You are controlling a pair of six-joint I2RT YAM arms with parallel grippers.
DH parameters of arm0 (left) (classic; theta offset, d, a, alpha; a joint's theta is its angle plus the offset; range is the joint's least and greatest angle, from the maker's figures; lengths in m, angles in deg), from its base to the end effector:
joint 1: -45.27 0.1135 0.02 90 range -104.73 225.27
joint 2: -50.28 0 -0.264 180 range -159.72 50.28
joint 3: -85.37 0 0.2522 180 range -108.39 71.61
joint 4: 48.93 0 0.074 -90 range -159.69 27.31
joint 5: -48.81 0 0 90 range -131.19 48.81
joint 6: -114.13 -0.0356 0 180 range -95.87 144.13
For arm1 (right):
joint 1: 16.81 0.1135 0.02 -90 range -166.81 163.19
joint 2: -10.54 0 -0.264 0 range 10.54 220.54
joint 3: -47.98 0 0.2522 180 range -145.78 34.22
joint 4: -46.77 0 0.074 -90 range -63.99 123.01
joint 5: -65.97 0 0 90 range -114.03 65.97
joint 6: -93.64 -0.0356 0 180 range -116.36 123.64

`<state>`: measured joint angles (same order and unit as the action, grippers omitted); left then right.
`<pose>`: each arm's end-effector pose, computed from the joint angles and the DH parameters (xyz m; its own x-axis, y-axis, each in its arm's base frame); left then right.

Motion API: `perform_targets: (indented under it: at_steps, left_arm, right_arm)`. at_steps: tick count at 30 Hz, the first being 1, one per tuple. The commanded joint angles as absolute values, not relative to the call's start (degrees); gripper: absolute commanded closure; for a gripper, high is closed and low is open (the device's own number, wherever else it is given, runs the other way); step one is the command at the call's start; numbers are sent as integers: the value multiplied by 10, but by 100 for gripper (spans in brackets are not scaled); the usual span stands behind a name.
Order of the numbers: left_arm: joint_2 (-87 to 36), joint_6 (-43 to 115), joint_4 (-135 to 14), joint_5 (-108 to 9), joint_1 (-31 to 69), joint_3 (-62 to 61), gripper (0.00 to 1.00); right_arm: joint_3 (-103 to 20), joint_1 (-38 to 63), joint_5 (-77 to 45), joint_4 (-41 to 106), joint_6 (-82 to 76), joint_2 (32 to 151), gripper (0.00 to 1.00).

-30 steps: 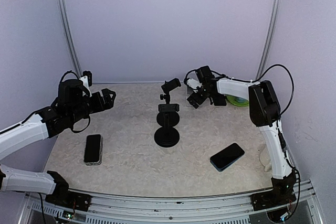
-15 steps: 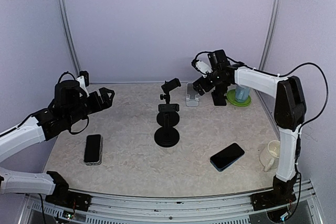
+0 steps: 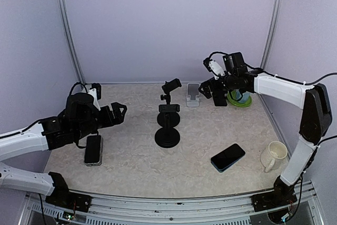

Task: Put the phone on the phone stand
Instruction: Pick up the phone from the phone.

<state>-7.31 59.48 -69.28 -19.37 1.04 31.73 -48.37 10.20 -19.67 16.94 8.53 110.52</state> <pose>0.1724 -0.1493 0.2750 -0.4747 -0.2875 -0.8319 0.1596 0.9014 -0.4026 0.3630 0.1881 0.2972 -0.4460 -0.3228 -0.8348 -0.5494 0.8351 -0.0294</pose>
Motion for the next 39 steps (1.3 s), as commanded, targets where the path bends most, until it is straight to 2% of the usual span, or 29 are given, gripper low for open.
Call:
perform_targets:
  at_steps: [1,8,17,24,28,34,39]
  left_arm:
    - [-66,613,-690,-160,-39,333,1]
    - [-72,622,-647,-147,-97,360,1]
    - [-131,627,-629,-114,-112,333,1]
    - [-155,709,-724,-50,-112,308,1]
    - [-157,775,-838,-3,-106,286,1]
    - [-162,804,-932,-9,-65,275,1]
    - [-164,827,-948,-25,-46,294,1]
  right_arm:
    - [-430,109,-181,201,28,1057,0]
    - [-341,109,-203,242,-4,1002,0]
    - [-237,113,-184,302,-40,981,0]
    - [-175,139,-187,344,-53,973,0]
    - [-162,149,-194,350,-51,962,0]
    - [-125,150,-210,363,-56,909,0]
    - [-111,150,-216,385,-66,888,0]
